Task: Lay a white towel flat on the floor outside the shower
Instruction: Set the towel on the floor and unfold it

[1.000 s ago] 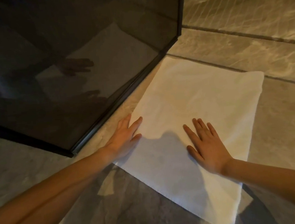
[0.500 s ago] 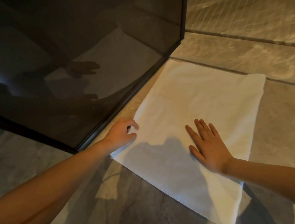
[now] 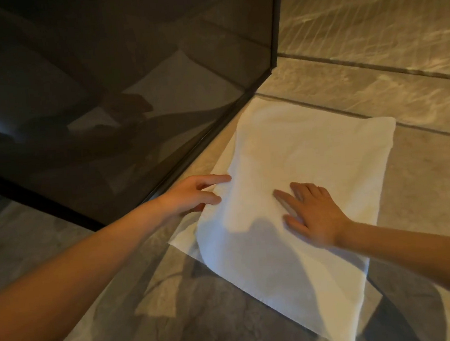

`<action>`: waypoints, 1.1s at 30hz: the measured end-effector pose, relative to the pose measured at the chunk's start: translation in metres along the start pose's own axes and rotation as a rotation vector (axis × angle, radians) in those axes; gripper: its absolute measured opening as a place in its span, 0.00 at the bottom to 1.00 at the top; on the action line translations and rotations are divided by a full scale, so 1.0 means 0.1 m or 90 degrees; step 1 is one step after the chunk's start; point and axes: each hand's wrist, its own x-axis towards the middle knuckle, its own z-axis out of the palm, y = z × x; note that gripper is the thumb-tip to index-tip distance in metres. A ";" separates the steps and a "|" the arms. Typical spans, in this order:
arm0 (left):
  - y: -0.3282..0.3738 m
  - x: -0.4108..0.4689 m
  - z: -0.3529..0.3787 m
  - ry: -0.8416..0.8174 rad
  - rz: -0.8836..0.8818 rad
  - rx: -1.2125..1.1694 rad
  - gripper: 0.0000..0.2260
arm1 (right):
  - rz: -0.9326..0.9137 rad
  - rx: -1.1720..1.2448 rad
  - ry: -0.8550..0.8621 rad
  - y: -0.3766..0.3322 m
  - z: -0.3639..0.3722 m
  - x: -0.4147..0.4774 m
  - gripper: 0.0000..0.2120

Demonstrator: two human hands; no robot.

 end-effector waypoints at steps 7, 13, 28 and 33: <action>0.36 -0.02 0.48 -0.133 0.045 0.024 0.21 | 0.119 0.585 -0.027 -0.18 -0.74 0.78 0.20; 0.52 -0.01 0.69 -0.174 0.008 -0.032 0.22 | 0.220 0.508 -0.003 0.13 -0.81 0.81 0.23; 0.83 0.37 1.45 -0.241 0.018 -0.131 0.24 | 0.109 0.502 0.111 1.04 -1.27 -0.22 0.36; 1.14 0.56 2.04 -0.298 0.045 -0.137 0.24 | 0.135 0.496 0.138 1.43 -1.44 -0.81 0.37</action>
